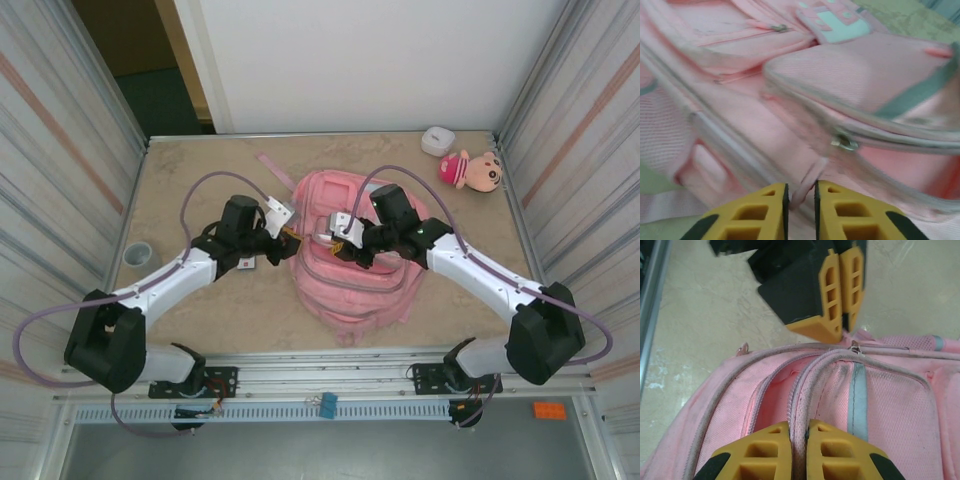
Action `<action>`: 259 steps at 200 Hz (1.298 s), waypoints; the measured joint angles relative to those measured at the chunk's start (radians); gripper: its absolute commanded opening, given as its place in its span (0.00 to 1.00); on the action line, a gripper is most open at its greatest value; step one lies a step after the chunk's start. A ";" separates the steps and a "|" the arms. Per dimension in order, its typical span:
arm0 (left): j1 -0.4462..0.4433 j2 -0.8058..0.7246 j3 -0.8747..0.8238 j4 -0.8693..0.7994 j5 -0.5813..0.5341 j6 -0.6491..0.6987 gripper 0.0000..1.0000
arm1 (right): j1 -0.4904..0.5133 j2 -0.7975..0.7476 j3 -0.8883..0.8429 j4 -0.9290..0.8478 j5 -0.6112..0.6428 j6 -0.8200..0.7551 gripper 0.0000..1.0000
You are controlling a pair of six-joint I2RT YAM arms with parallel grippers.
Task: Pack books, pencil case, and school supplies into a backpack
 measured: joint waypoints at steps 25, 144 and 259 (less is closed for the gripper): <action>0.030 -0.045 -0.003 0.003 -0.002 -0.021 0.60 | -0.004 -0.018 0.000 -0.027 -0.035 0.004 0.00; -0.054 -0.060 -0.013 0.010 0.062 -0.016 0.77 | -0.022 -0.020 0.000 -0.049 -0.089 0.040 0.00; -0.080 -0.050 -0.067 0.049 -0.060 -0.073 0.77 | -0.113 -0.022 0.001 -0.041 -0.193 0.145 0.00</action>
